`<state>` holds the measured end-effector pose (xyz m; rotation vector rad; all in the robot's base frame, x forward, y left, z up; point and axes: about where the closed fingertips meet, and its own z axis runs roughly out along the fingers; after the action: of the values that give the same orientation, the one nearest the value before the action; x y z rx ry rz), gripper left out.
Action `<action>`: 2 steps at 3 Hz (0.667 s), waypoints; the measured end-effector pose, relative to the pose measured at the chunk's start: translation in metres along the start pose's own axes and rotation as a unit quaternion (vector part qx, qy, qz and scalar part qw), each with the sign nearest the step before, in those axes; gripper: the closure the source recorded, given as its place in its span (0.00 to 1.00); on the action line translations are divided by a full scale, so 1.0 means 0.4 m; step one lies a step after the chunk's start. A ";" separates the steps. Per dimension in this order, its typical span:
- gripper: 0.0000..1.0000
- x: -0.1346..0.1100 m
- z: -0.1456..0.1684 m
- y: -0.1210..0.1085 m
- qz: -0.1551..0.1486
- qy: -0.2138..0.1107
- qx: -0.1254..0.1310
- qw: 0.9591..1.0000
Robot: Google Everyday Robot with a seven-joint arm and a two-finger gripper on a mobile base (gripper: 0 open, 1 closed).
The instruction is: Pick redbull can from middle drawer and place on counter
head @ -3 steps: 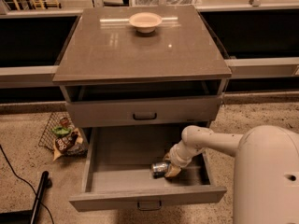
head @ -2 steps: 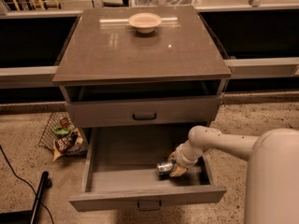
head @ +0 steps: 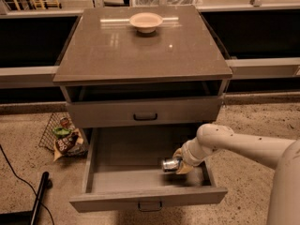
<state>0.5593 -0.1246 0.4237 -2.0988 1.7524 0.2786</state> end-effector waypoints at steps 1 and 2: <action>1.00 0.003 -0.071 -0.015 -0.007 -0.019 0.016 1.000; 1.00 -0.002 -0.235 -0.027 -0.032 -0.033 0.046 0.998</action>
Offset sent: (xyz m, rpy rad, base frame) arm 0.0031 -0.0796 0.1849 0.1072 -0.2209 0.0605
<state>0.5605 -0.1615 0.5110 -2.0530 1.6272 0.2420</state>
